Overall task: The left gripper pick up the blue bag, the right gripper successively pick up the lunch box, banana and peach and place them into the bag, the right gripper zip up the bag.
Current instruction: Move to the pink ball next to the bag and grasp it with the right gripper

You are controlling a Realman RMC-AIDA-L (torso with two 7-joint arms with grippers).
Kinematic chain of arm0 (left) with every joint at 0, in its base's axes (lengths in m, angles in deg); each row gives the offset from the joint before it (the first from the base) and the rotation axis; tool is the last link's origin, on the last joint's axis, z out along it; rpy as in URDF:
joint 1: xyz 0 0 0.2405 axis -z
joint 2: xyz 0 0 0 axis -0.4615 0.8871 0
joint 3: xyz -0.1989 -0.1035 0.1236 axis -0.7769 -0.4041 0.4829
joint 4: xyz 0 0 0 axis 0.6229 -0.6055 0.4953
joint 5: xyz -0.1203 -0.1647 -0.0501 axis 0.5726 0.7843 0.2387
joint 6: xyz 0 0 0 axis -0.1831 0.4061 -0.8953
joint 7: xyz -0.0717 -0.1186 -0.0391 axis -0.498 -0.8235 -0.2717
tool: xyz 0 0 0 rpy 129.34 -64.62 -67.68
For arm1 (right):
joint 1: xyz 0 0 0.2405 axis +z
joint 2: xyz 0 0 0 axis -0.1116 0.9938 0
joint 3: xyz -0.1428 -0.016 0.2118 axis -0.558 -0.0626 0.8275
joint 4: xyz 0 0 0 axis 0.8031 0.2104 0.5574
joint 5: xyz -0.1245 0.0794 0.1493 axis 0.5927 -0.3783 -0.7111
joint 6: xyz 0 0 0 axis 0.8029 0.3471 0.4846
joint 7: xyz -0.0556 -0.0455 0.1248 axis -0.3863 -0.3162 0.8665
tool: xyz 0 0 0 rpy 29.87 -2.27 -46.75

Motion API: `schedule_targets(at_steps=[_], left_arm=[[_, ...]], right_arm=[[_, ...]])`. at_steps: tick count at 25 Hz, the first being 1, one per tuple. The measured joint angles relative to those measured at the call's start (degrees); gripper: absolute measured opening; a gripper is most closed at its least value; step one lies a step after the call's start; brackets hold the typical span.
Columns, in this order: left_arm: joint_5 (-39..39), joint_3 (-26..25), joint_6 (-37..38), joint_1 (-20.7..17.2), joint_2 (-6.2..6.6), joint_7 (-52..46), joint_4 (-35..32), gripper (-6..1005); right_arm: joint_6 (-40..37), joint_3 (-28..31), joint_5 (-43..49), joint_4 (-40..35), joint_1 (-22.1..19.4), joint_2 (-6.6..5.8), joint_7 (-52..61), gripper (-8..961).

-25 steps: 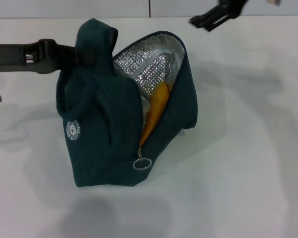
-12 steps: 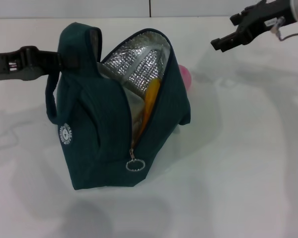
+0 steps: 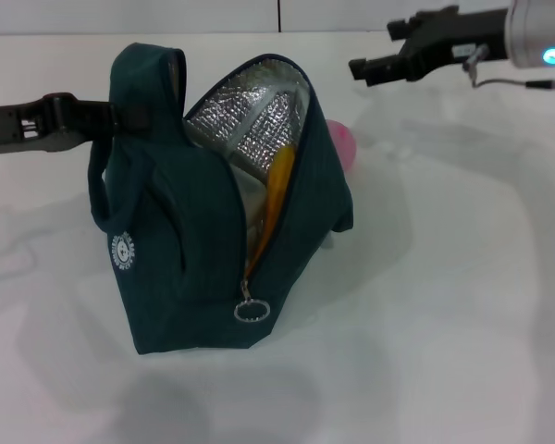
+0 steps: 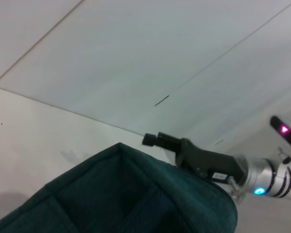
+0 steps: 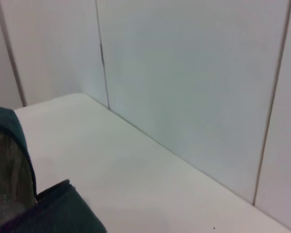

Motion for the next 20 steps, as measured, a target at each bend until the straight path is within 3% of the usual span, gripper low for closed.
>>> schedule_targets(at_steps=[12,20], left_arm=[[0.0,0.0,-0.5,0.0,0.16,1.6,0.3,75],[0.0,0.2,-0.4,0.1,-0.18,1.6,0.3,77]], right_arm=[[3.1,-1.2,-11.4,15.3,1.6,0.56,-9.0,878],[7.3,-9.3,-15.6,17.7,0.6,0.57,-10.4,875]])
